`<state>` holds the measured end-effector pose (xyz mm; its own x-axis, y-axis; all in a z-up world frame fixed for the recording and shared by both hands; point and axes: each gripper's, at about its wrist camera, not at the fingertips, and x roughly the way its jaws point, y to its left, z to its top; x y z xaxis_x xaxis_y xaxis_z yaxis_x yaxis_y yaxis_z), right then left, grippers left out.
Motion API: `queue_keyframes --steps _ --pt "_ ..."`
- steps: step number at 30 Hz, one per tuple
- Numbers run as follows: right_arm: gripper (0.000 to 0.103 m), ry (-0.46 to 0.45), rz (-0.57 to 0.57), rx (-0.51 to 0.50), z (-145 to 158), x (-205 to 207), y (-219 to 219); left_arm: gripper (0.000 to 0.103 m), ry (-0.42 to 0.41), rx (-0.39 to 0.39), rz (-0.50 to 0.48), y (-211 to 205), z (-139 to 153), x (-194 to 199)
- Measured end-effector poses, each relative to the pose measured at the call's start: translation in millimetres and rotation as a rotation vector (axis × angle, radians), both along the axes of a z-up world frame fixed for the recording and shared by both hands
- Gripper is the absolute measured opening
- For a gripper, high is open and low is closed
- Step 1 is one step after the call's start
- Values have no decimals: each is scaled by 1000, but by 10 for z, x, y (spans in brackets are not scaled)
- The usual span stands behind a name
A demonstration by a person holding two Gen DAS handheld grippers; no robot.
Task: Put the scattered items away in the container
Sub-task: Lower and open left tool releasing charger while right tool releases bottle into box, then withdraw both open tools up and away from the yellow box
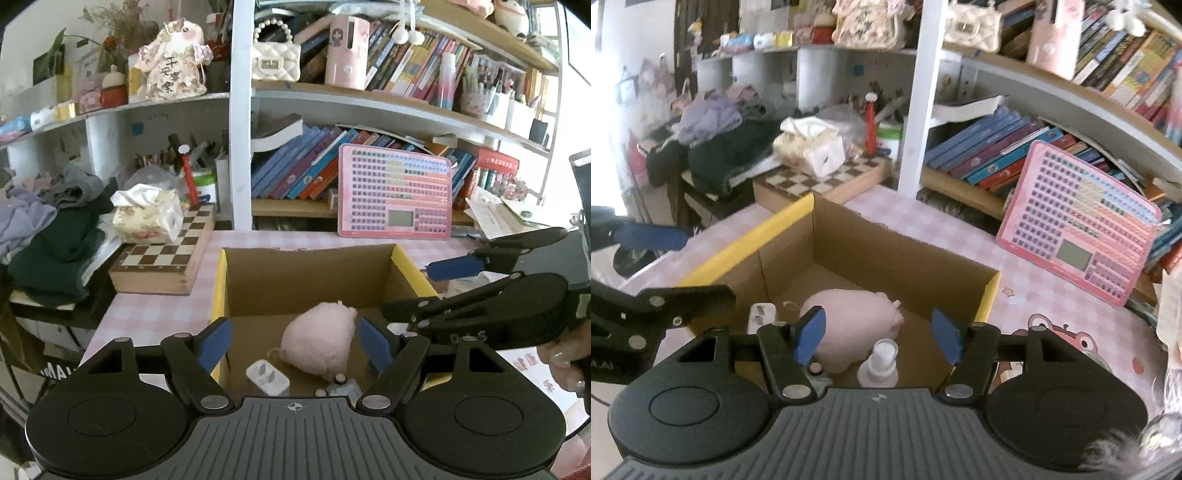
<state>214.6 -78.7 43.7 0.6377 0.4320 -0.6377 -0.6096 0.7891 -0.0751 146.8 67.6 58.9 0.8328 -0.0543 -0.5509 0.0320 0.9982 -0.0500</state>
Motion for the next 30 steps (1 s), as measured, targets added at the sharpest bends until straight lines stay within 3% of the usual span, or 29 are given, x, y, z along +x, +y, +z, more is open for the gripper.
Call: queue_keyframes --steps 5,16,25,30 --pt "66 21 -34 37 29 -311 -97 82 11 -8 -4 58 6 -279" --pt "68 117 -109 57 -209 -995 -250 82 107 -17 -28 117 -240 -772" --pt "70 163 -130 -16 -494 -1406 -247 85 212 31 -46 -33 -487 -1038" --pt "73 171 -117 -16 -525 -1578 -229 85 250 6 -82 -109 -567 -1132"
